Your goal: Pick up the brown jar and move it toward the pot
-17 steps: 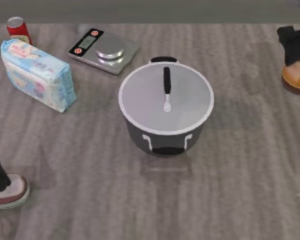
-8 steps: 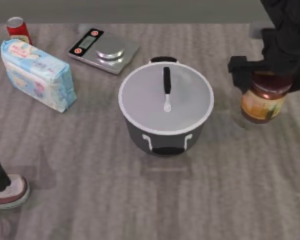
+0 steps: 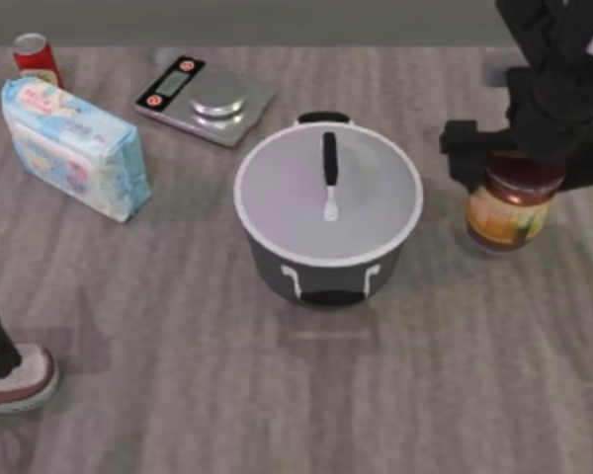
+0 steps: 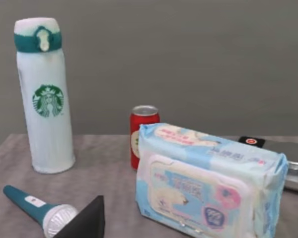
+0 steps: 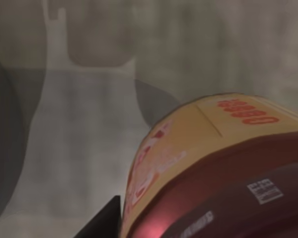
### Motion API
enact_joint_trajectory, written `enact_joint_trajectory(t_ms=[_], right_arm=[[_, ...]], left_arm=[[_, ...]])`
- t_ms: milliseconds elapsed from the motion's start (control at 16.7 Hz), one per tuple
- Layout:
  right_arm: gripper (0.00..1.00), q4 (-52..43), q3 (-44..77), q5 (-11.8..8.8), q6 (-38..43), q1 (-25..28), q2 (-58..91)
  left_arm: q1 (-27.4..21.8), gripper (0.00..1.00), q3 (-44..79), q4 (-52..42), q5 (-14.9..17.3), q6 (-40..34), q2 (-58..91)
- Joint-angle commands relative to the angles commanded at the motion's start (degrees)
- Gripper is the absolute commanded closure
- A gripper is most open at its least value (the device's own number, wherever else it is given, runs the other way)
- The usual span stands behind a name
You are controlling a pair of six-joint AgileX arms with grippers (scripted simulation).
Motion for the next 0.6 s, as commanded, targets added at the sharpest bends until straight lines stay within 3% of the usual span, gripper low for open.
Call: enact_joint_trajectory(t_ms=[300,600], right_arm=[[1.0,6.8,-4.2,0.2,0.1,0.0,2.6],[1.0,7.8,-4.8,0.2,0.1,0.0,3.0]], left_arm=[[0.0,0.0,0.0,0.0,0.0,0.0,0.0],[0.0,0.0,0.0,0.0,0.0,0.0,0.0]])
